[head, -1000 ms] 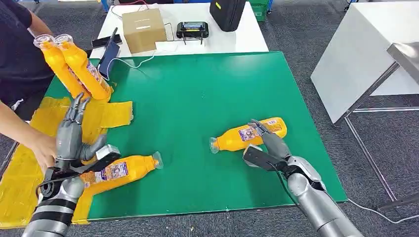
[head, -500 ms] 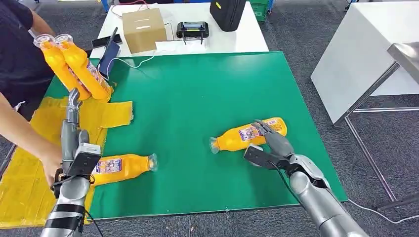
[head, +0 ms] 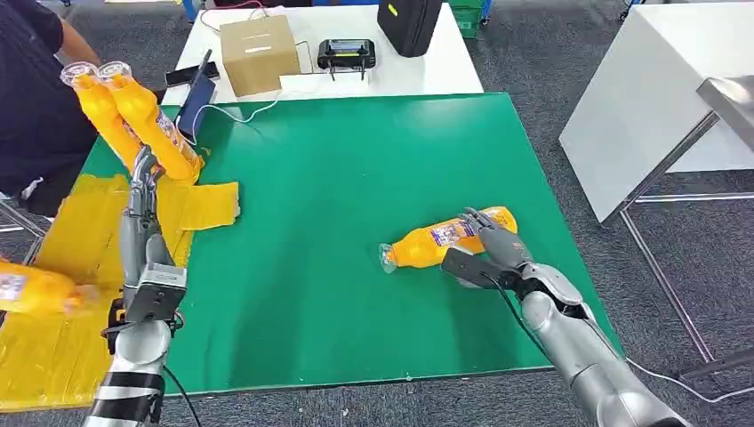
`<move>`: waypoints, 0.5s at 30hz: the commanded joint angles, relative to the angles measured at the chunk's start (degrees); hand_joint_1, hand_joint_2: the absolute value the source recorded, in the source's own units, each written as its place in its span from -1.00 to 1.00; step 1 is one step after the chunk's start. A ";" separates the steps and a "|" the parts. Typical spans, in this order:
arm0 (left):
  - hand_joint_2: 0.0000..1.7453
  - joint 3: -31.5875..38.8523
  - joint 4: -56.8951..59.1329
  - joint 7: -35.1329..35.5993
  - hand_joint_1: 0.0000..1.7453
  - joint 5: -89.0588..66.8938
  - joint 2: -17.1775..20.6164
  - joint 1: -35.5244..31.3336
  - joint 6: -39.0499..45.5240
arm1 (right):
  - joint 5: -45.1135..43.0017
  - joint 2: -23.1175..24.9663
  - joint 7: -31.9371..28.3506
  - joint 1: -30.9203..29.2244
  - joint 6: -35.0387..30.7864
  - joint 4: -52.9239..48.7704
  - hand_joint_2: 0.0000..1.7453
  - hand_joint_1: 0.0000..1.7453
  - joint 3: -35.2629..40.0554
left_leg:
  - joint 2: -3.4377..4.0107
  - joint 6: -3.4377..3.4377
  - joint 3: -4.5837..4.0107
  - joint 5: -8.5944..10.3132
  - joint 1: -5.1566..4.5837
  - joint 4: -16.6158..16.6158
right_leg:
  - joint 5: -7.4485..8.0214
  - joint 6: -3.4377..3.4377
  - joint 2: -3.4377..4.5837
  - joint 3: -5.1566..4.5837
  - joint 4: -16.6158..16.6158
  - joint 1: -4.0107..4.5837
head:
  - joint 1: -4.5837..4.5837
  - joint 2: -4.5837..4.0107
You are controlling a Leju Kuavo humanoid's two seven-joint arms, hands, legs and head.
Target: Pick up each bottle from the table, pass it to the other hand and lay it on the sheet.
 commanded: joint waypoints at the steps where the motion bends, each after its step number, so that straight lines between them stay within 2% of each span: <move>1: -1.00 -1.80 0.83 -0.14 -1.00 0.49 -0.51 -1.19 -0.61 | 1.94 1.27 1.10 -5.13 0.18 8.84 1.00 -1.00 1.86 | -0.23 -0.05 0.40 -0.22 0.13 0.09 | -0.16 -0.12 0.59 0.44 -0.01 0.01 | 0.00 0.00; 7: -1.00 -2.32 3.03 0.65 -1.00 1.84 -0.16 -2.77 -1.92 | 8.12 1.54 2.04 -10.84 -1.00 17.21 1.00 -1.00 5.52 | -0.17 -0.04 0.20 -0.05 0.03 0.01 | -0.02 -0.06 0.34 0.22 -0.03 -0.04 | 0.00 0.00; 11: -1.00 -1.77 3.24 0.52 -1.00 2.24 0.33 -2.51 -2.73 | 10.35 0.91 2.98 -12.79 -2.10 17.56 1.00 -1.00 6.13 | -0.12 0.00 0.26 -0.07 0.03 0.04 | -0.01 -0.04 0.51 0.24 0.01 -0.06 | -0.02 0.00; 12: -1.00 -1.50 3.20 0.52 -1.00 2.52 0.40 -2.25 -3.21 | 12.14 0.27 2.86 -13.60 -1.35 17.49 1.00 -1.00 7.44 | -0.10 0.03 0.11 0.01 -0.02 0.01 | 0.03 0.02 0.28 0.10 0.01 -0.07 | 0.00 0.00; 14: -1.00 -1.07 3.60 0.36 -1.00 3.04 0.57 -2.27 -3.74 | 12.65 -0.21 2.50 -15.32 -0.04 17.87 1.00 -1.00 7.94 | -0.17 0.01 0.25 -0.08 0.03 0.06 | -0.05 -0.03 0.46 0.26 0.02 -0.06 | -0.02 0.00; 15: -1.00 -0.95 3.73 0.31 -1.00 3.09 0.57 -2.32 -3.78 | 12.85 -0.36 2.26 -15.94 0.30 17.85 1.00 -1.00 8.08 | -0.07 0.05 0.09 0.02 -0.06 0.01 | 0.03 0.04 0.26 0.06 0.02 -0.09 | 0.00 0.00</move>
